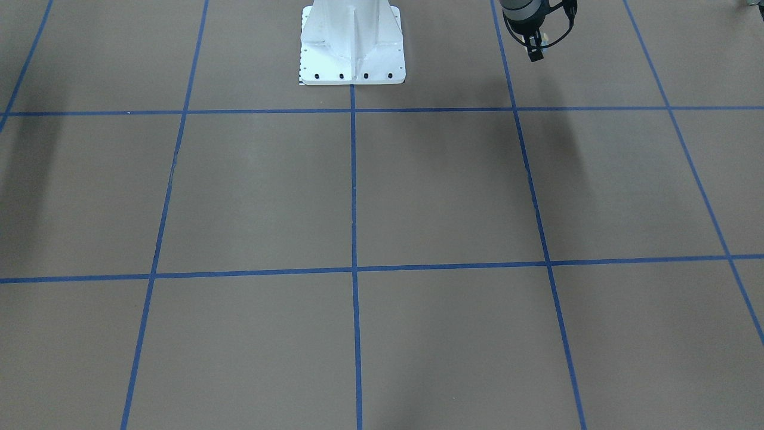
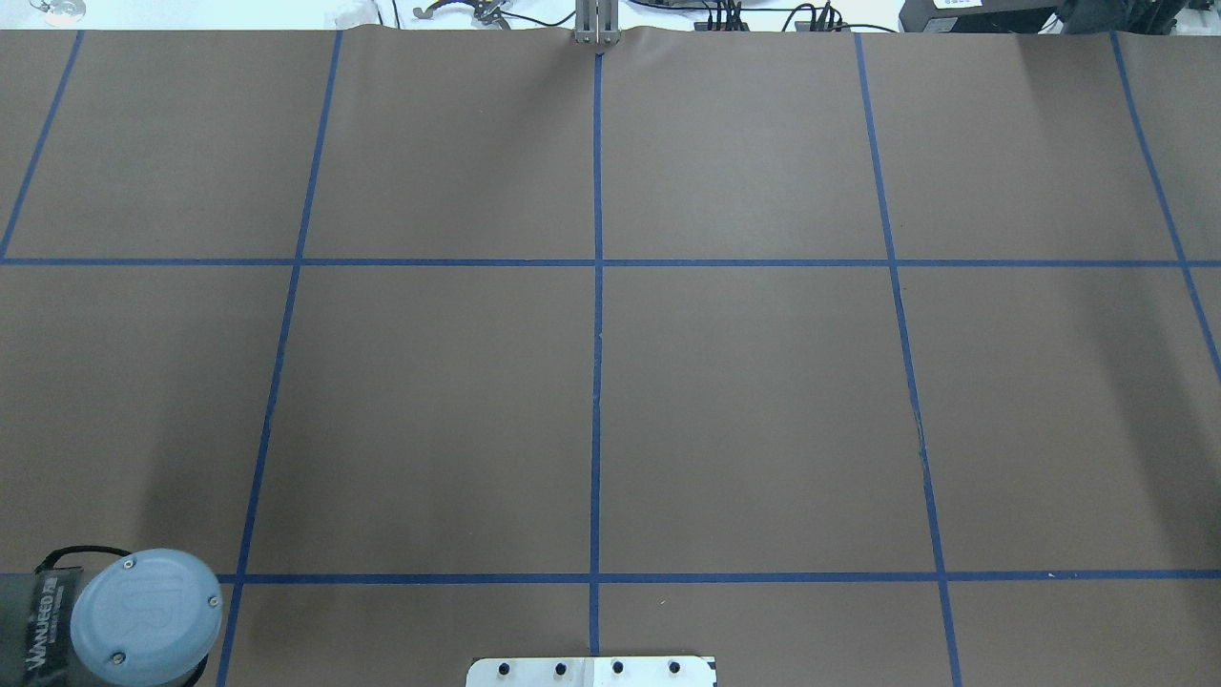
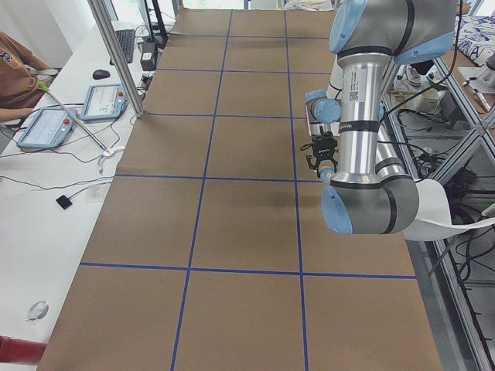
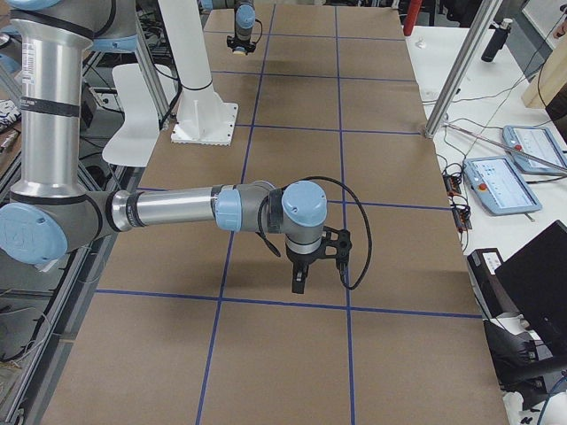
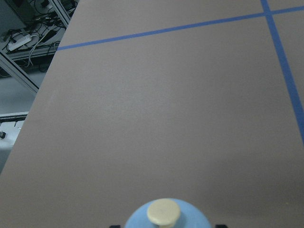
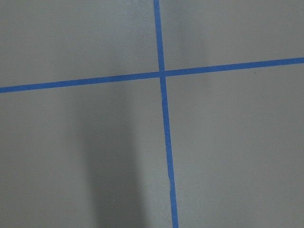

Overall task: Place and press bell with both arms
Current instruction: 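Carry the bell with the left arm forward over the table centre, then lower the bell onto the table centre and open the left gripper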

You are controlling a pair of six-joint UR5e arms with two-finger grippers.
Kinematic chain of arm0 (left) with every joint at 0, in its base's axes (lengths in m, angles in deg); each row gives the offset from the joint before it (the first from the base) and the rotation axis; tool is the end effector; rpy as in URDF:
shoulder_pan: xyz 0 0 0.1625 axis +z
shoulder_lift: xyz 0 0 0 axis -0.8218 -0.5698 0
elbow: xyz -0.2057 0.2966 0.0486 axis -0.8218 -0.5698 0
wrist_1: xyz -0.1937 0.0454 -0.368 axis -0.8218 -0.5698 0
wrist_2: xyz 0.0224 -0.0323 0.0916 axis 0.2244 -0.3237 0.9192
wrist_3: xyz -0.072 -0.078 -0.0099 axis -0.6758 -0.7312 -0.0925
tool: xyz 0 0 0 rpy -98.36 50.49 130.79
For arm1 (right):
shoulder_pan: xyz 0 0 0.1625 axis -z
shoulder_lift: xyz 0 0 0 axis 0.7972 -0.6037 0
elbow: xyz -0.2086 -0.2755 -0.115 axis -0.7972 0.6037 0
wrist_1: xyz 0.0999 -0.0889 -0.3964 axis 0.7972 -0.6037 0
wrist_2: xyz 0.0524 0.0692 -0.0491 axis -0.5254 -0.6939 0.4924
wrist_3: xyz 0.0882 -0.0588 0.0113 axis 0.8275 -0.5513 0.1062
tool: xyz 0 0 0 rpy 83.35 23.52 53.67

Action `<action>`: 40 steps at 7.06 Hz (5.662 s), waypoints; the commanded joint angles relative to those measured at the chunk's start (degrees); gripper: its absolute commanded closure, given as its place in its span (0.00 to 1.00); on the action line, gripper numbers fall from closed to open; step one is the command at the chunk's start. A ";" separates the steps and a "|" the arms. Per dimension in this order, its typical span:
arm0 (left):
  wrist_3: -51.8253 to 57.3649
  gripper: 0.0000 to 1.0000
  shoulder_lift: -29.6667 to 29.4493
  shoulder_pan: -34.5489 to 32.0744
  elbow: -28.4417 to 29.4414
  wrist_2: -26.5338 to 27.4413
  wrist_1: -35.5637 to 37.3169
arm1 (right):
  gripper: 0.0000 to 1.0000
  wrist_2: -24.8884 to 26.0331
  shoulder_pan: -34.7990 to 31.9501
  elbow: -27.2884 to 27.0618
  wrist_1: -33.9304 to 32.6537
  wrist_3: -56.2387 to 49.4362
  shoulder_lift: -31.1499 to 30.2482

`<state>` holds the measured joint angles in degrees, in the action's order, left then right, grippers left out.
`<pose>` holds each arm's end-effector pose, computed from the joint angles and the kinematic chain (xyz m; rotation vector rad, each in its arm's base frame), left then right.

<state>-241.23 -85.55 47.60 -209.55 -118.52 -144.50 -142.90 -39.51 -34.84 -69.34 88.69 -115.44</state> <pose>0.3933 -0.1598 0.3146 -0.3722 0.0355 -1.4474 0.0753 -0.4459 0.5428 -0.0072 -0.8013 0.1130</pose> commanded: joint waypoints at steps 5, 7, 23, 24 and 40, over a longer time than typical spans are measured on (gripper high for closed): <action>21.36 1.00 -24.79 -10.70 6.01 10.23 9.87 | 0.00 0.01 0.00 0.13 -0.34 0.04 -0.27; 34.08 1.00 -27.45 -10.78 7.35 16.13 9.61 | 0.00 0.10 0.00 0.30 -0.43 0.04 -0.79; 113.60 1.00 -38.96 -10.87 61.22 44.30 -86.72 | 0.00 -1.39 3.34 -1.19 -0.34 0.65 -0.71; 113.60 1.00 -40.45 -10.87 61.84 43.77 -86.72 | 0.00 -1.39 3.34 -1.10 -0.34 0.65 -0.62; 111.40 0.00 -43.63 -11.04 60.80 42.62 -85.76 | 0.00 -3.14 3.25 -2.07 0.27 0.92 1.14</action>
<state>-129.80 -129.12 37.58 -147.04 -75.59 -230.82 -145.04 -36.25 -36.72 -69.09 89.51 -114.69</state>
